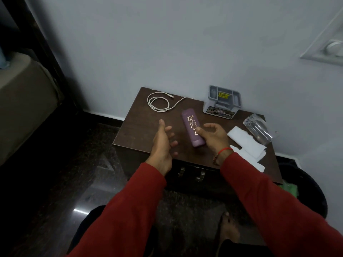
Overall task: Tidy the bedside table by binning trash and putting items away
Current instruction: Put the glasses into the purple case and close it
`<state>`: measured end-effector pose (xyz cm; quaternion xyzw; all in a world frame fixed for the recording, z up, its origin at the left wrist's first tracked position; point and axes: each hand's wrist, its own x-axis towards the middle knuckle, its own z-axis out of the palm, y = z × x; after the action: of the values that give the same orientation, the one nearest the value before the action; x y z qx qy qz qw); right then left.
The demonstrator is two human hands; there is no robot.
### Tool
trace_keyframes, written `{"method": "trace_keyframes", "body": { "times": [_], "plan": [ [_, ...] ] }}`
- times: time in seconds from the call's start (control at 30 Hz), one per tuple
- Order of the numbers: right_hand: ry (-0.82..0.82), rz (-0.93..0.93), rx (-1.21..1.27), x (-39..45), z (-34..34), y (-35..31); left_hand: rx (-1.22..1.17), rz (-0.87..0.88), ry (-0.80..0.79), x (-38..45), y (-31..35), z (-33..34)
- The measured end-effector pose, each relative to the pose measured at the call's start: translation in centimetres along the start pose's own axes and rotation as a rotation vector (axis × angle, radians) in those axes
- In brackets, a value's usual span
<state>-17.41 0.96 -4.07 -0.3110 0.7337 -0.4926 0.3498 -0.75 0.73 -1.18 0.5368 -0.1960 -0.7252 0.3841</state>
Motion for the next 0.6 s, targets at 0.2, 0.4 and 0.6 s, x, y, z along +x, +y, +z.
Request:
{"method": "trace_keyframes", "body": {
  "times": [0.2, 0.4, 0.6],
  "plan": [
    [-0.017, 0.001, -0.251, 5.8, -0.1, 2.6, -0.01, -0.021, -0.02, 0.3, 0.3, -0.2],
    [-0.045, -0.07, -0.379, 7.4, -0.6, 0.8, -0.019, -0.024, -0.033, 0.7, 0.4, -0.3],
    [-0.042, -0.176, -0.61, 9.5, -3.5, -0.9, -0.015, -0.04, -0.042, 0.2, 0.6, -0.3]
  ]
}}
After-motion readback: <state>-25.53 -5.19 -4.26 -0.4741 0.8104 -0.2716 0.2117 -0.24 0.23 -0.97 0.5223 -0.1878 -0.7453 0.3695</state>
